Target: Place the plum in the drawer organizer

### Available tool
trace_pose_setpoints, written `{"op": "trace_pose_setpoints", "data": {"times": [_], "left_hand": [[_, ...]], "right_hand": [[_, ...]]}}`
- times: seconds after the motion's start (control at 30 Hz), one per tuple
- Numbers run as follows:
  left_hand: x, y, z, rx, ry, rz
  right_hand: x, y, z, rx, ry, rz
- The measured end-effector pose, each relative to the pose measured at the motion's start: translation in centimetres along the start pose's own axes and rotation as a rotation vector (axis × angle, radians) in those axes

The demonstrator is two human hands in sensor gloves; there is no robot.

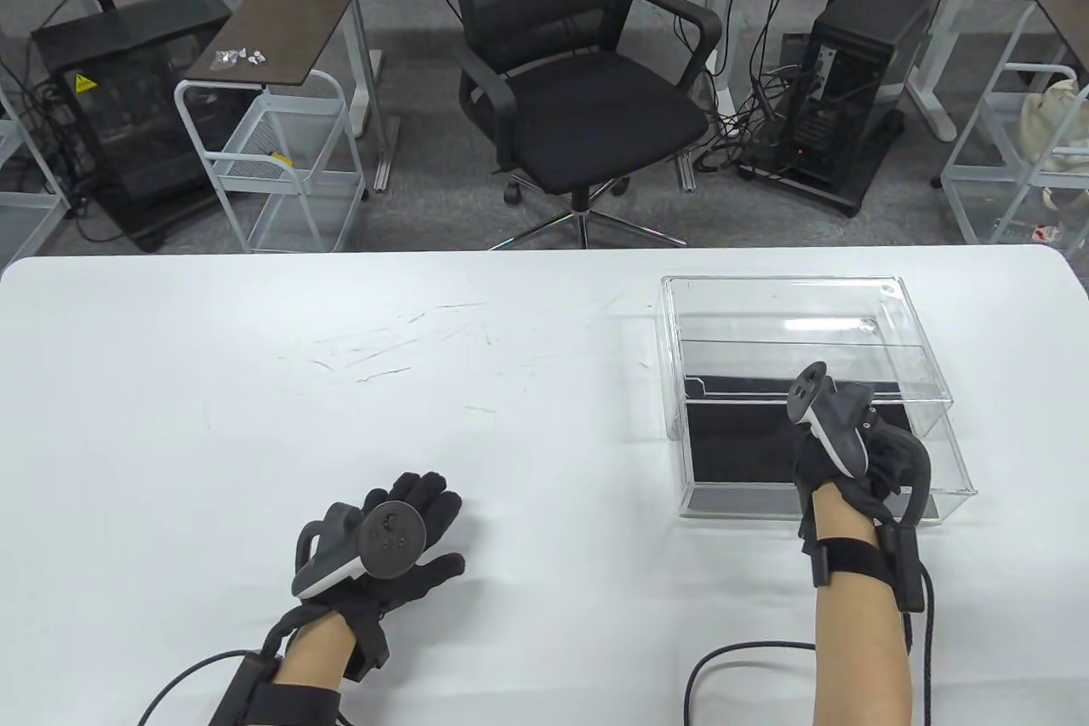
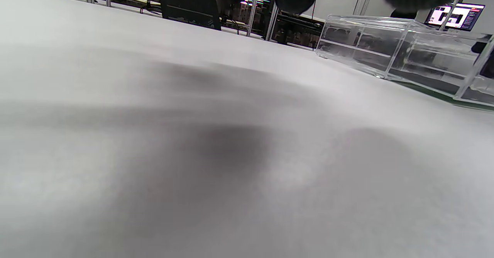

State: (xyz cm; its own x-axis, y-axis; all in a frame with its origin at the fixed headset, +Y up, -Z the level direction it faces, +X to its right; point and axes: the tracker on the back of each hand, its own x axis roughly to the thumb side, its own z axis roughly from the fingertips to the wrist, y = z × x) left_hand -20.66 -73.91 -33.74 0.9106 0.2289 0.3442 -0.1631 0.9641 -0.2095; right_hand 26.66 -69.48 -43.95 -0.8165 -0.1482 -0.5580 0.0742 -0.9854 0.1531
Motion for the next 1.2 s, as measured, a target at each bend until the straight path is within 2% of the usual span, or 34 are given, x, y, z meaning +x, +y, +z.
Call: {"op": "trace_pose_setpoints", "data": {"times": [0.13, 0.3, 0.43, 0.63, 0.77, 0.87, 0.93, 0.97, 1.13, 1.2], "left_hand": [[0.0, 0.0, -0.1, -0.009, 0.005, 0.007], [0.0, 0.0, 0.0, -0.009, 0.004, 0.006], [0.0, 0.1, 0.0, -0.021, 0.017, 0.019], [0.0, 0.4, 0.2, -0.011, 0.014, 0.018], [0.1, 0.5, 0.3, -0.005, 0.011, 0.014], [0.1, 0.7, 0.4, 0.002, 0.008, 0.011], [0.1, 0.7, 0.4, 0.005, 0.007, 0.01], [0.1, 0.8, 0.4, 0.007, 0.008, 0.008], [0.2, 0.7, 0.5, 0.008, 0.008, -0.001], [0.2, 0.6, 0.5, 0.006, 0.009, -0.005]], "right_hand": [[0.6, 1.0, -0.6, 0.042, -0.001, 0.012], [0.9, 1.9, -1.3, 0.155, 0.005, -0.011], [0.8, 1.8, -1.2, 0.142, -0.004, -0.014], [-0.4, 0.3, -0.1, 0.095, -0.021, -0.056], [-2.4, -2.1, 2.4, -0.031, -0.08, -0.115], [-4.2, -2.9, 4.6, -0.107, -0.094, -0.095], [-5.3, -2.9, 5.7, -0.115, -0.072, -0.084], [-5.7, -2.7, 6.1, -0.103, -0.053, -0.079], [-6.6, 0.8, 6.0, 0.151, -0.022, -0.047], [-6.3, 2.3, 5.5, 0.19, -0.014, -0.043]]}}
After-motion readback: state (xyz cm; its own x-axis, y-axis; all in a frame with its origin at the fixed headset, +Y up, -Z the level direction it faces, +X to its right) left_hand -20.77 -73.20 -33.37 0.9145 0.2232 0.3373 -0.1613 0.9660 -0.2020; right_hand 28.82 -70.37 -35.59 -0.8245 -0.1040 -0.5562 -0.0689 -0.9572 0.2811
